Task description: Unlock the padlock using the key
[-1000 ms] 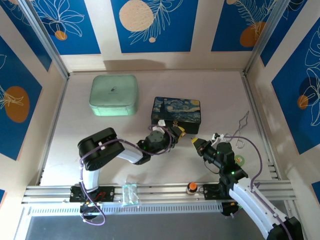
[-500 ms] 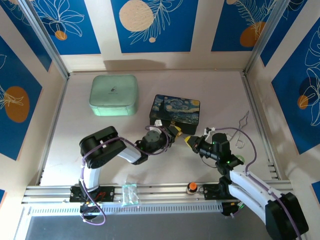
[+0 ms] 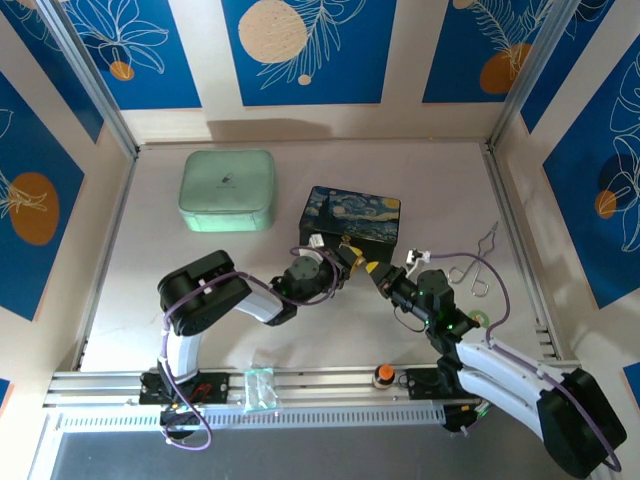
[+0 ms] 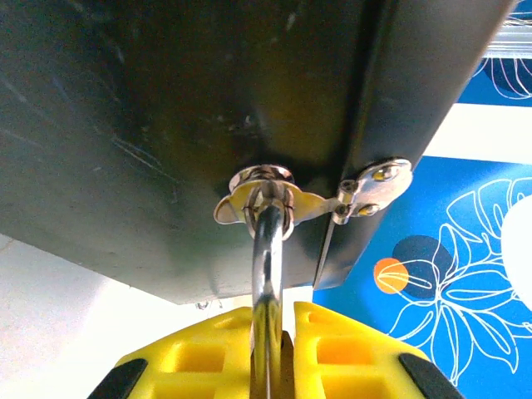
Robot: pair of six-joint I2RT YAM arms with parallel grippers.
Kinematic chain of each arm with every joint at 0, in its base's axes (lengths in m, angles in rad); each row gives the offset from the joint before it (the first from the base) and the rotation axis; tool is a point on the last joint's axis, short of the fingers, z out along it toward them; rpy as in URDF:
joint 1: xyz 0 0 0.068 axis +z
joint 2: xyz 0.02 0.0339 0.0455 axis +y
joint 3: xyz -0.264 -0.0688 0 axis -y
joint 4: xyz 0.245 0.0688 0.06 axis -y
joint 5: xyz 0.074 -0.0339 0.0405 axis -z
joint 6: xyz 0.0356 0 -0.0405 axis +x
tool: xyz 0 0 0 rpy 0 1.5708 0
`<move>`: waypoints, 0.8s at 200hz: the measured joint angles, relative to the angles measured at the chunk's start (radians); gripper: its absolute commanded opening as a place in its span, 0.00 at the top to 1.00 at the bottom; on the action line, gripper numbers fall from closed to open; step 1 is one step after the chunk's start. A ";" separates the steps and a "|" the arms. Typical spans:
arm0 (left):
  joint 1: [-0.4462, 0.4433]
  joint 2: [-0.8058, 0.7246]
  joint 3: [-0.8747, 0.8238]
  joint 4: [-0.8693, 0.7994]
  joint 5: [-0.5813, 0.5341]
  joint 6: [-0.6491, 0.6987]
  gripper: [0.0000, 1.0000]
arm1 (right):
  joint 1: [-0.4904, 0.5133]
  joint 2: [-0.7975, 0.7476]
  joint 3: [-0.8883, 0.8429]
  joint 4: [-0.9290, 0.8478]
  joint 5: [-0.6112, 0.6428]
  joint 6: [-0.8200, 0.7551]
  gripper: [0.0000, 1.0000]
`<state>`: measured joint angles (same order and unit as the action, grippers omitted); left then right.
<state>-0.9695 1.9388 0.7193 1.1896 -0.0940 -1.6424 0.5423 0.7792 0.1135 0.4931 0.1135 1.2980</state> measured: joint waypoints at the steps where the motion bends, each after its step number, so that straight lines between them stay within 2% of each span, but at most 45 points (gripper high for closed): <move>1: 0.000 0.000 0.000 0.000 0.000 -0.001 1.00 | -0.001 -0.002 0.000 0.000 0.000 0.000 1.00; 34: 0.000 0.000 0.018 0.000 0.000 -0.017 1.00 | -0.037 -0.007 -0.002 0.016 -0.001 0.000 1.00; 104: -0.002 0.000 0.034 -0.008 0.000 -0.024 1.00 | -0.024 0.132 -0.002 0.107 -0.013 0.000 1.00; 160: -0.002 0.000 0.043 -0.008 -0.003 -0.025 1.00 | -0.008 0.034 -0.005 0.040 0.019 0.000 1.00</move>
<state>-0.9718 1.9385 0.7628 1.1820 -0.0975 -1.6672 0.5346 0.8131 0.1089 0.5331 0.1326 1.2976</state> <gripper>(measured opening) 0.147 0.046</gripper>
